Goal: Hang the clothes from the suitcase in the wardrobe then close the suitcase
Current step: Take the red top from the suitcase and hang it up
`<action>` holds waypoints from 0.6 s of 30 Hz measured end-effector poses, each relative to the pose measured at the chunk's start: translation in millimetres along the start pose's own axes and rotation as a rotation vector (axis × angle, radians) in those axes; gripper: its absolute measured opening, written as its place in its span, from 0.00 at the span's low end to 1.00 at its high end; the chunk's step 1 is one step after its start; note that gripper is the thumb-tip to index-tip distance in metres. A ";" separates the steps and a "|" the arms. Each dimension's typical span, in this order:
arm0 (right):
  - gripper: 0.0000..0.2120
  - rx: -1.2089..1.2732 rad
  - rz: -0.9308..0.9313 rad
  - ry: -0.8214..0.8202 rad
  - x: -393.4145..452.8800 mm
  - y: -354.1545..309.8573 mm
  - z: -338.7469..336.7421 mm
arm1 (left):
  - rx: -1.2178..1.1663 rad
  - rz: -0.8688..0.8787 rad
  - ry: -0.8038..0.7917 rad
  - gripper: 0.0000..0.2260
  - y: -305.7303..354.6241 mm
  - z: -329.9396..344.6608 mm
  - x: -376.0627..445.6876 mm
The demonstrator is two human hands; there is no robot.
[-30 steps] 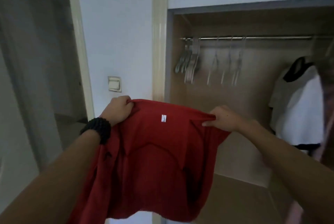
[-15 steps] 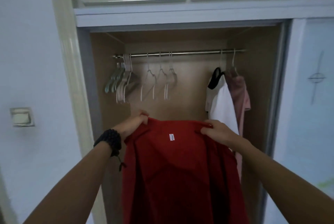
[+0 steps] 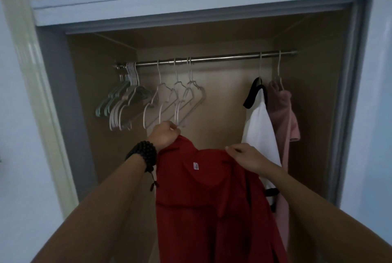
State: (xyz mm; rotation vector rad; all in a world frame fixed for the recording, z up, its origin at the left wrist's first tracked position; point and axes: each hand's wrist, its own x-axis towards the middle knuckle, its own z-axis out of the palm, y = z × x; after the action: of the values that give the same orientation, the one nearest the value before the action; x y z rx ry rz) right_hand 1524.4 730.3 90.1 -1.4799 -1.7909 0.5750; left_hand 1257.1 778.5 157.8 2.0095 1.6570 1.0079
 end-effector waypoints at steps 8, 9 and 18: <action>0.27 -0.006 -0.025 -0.047 31.8 10.0 11.2 | 0.079 0.067 0.047 0.12 -8.2 6.8 27.2; 0.27 -0.005 -0.030 -0.044 35.0 10.0 13.3 | 0.106 0.091 0.069 0.10 -8.5 6.7 29.6; 0.26 -0.072 -0.019 -0.056 48.8 -3.5 24.4 | 0.103 0.270 -0.003 0.11 -13.7 2.4 35.4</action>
State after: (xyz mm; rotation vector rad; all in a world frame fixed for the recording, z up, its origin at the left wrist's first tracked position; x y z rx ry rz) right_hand 1500.0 779.3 89.6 -1.5067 -1.8848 0.5517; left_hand 1251.4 816.1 157.8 2.3489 1.4916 1.0239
